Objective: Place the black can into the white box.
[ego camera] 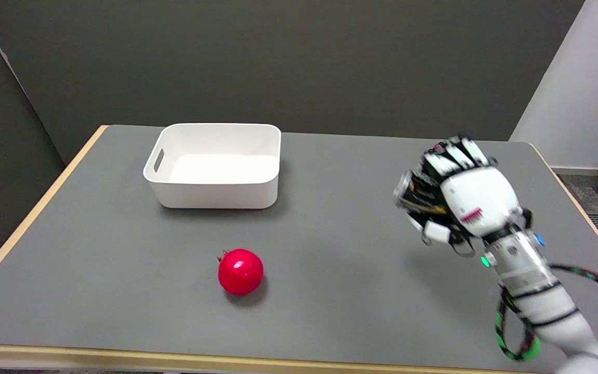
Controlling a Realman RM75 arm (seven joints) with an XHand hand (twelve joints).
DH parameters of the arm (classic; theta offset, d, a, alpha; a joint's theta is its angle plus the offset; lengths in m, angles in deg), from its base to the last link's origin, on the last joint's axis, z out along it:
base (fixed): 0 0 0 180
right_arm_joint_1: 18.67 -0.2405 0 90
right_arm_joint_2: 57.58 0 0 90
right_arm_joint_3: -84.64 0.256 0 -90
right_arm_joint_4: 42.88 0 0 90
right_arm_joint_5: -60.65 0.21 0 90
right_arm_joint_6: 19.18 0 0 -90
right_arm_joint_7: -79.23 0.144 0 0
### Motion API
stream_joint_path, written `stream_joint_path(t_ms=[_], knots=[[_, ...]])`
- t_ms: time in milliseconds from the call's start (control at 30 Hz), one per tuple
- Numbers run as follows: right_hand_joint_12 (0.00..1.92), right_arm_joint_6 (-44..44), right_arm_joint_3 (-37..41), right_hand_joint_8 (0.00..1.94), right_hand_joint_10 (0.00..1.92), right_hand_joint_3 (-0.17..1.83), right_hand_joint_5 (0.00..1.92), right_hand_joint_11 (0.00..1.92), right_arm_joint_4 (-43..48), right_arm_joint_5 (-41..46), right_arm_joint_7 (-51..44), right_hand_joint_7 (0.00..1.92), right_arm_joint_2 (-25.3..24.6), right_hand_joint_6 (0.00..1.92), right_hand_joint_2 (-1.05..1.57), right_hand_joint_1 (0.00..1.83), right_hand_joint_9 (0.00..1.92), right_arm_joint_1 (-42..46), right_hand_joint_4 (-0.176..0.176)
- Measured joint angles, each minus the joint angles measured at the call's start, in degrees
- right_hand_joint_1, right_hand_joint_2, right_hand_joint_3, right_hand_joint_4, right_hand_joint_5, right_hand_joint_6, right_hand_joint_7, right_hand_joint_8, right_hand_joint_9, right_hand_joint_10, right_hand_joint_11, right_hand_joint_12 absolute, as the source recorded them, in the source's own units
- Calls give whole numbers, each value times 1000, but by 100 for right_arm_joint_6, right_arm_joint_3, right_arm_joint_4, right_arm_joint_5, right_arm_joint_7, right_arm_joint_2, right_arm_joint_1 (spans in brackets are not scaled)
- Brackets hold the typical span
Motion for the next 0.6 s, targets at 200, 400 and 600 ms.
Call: stream_joint_path(t_ms=[200,400,600], knots=[[947,507,-121,773,817,576,608,2,-78,-676,400,587,-213,1677,1076,915,313,-1120,-46],[953,1029,-413,767,809,569,608,26,-378,-1130,1005,590,-531,1676,1078,900,322,-2289,-18],[951,1419,-780,762,799,568,610,40,-821,-1215,1664,589,-869,1671,1076,893,327,-3324,0]])
